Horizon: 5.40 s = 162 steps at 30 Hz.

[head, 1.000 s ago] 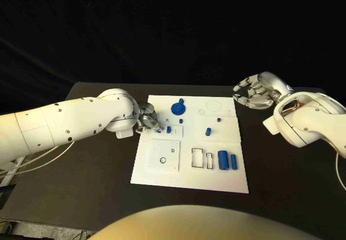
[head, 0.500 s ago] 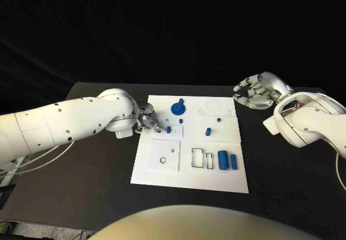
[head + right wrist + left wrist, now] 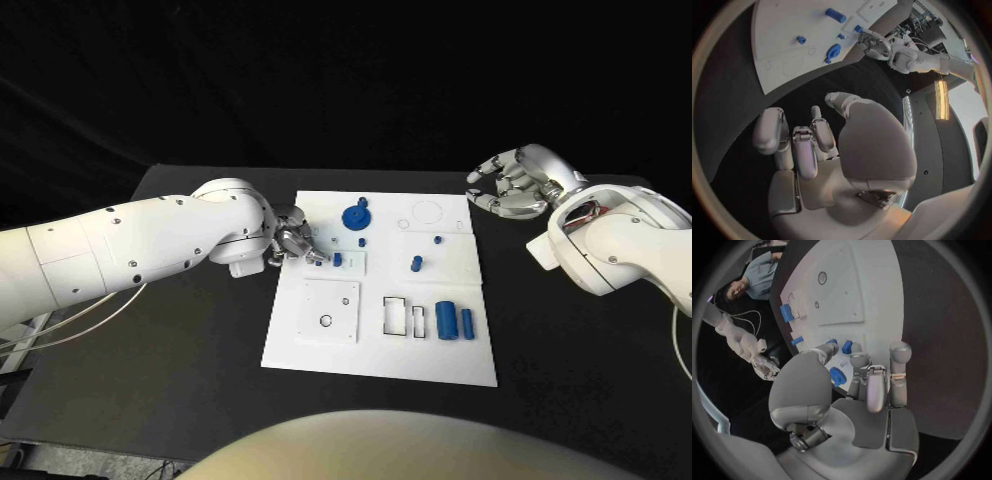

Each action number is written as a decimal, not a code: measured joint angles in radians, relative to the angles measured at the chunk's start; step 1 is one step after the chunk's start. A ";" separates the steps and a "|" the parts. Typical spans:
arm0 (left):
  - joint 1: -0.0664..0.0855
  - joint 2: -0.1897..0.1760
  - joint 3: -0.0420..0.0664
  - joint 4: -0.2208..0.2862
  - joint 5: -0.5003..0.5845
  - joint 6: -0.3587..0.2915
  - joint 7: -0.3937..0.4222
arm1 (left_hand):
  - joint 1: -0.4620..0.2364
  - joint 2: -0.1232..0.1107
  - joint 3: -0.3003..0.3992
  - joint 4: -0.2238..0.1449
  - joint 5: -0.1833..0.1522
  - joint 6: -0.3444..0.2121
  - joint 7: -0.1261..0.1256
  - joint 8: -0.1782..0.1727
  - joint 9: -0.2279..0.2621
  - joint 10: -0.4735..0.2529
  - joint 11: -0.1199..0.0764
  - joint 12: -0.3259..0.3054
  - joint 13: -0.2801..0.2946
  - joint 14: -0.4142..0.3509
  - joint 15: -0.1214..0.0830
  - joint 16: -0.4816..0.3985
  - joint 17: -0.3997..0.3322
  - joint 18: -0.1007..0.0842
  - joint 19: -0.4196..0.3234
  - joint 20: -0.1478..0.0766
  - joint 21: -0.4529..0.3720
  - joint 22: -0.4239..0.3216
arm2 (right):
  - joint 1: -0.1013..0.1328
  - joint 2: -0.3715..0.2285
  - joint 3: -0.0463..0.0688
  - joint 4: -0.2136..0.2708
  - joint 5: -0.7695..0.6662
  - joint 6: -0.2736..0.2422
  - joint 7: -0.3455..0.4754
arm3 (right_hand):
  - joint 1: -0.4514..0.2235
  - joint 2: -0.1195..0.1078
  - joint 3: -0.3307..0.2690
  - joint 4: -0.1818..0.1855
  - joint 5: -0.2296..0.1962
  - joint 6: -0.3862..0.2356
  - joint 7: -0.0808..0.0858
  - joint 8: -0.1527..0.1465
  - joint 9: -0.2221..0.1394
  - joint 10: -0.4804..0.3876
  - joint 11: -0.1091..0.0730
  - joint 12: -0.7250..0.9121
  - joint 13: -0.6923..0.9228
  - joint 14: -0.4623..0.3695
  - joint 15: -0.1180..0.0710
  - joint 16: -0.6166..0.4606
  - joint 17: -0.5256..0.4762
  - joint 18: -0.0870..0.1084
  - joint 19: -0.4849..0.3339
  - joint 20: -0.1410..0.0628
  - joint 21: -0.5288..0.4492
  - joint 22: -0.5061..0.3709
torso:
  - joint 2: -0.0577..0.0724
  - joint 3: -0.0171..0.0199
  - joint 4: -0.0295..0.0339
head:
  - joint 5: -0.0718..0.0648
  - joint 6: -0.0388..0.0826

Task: Assemble the parts on the task board

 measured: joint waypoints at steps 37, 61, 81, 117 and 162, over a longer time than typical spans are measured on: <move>0.014 -0.007 0.033 0.007 0.085 -0.187 0.239 | 0.313 0.066 0.068 -0.065 -0.013 -0.091 0.053 -0.082 -0.057 -0.298 0.050 -0.292 -0.329 -0.126 0.043 -0.279 -0.351 0.031 -0.185 0.030 -0.352 -0.180 | -0.002 0.001 0.000 -0.003 0.007 0.001 0.010 | -0.004 0.004 0.002 -0.002 0.000 0.000 0.000 0.008 0.004 -0.031 -0.001 -0.025 -0.033 -0.004 -0.004 -0.008 0.001 0.000 -0.007 0.000 -0.023 -0.008 | 0.000 0.0005 0.0007 | -0.009 0.000; 0.010 0.123 -0.004 -0.090 -0.307 -0.251 0.582 | 0.304 -0.017 0.047 -0.127 -0.060 -0.067 0.089 -0.232 -0.138 -0.350 0.096 -0.491 -0.512 -0.108 0.087 -0.208 -0.280 0.031 -0.173 0.074 -0.356 -0.146 | -0.002 0.006 0.000 -0.003 0.010 -0.002 0.027 | -0.013 0.003 0.021 -0.021 0.004 0.000 0.000 0.015 0.015 -0.158 -0.004 -0.176 -0.227 -0.004 -0.004 -0.057 0.000 0.031 -0.066 -0.002 -0.153 -0.076 | 0.001 -0.0001 0.0007 | -0.025 0.014; 0.004 0.172 -0.012 -0.150 -0.568 -0.182 0.594 | 0.313 -0.024 0.046 -0.137 -0.049 -0.057 0.092 -0.267 -0.152 -0.379 0.100 -0.519 -0.540 -0.124 0.080 -0.205 -0.313 0.031 -0.173 0.074 -0.356 -0.128 | -0.002 0.011 0.000 -0.001 0.003 -0.004 0.030 | -0.017 0.007 0.024 -0.024 0.004 -0.004 -0.004 0.016 0.016 -0.162 -0.005 -0.190 -0.246 -0.004 -0.004 -0.062 0.000 0.031 -0.073 -0.002 -0.165 -0.083 | 0.003 -0.0001 -0.0007 | -0.028 0.008; 0.000 0.233 -0.021 -0.219 -0.589 -0.129 0.562 | 0.342 0.004 0.085 -0.170 -0.056 -0.012 0.087 -0.316 -0.167 -0.364 0.100 -0.536 -0.572 -0.132 0.079 -0.187 -0.306 0.031 -0.184 0.070 -0.344 -0.088 | -0.002 0.023 0.000 -0.002 0.001 -0.004 0.030 | -0.021 0.003 0.024 -0.024 0.004 -0.004 -0.004 0.019 0.017 -0.162 -0.004 -0.190 -0.238 -0.004 -0.004 -0.062 0.000 0.031 -0.073 -0.002 -0.165 -0.083 | 0.001 0.0003 0.0001 | -0.031 0.004; -0.002 0.172 0.005 -0.145 -0.545 -0.143 0.555 | 0.361 0.086 0.170 -0.292 -0.183 0.104 0.089 -0.371 -0.156 -0.284 0.081 -0.495 -0.574 -0.051 0.070 -0.116 -0.188 0.031 -0.139 0.064 -0.197 0.053 | -0.002 0.016 0.000 -0.006 0.002 0.000 0.029 | -0.025 0.007 0.024 -0.023 0.004 -0.004 -0.004 0.023 0.019 -0.162 -0.004 -0.186 -0.238 0.000 -0.007 -0.066 0.000 0.031 -0.073 -0.002 -0.174 -0.088 | -0.001 -0.0012 0.0034 | -0.027 0.018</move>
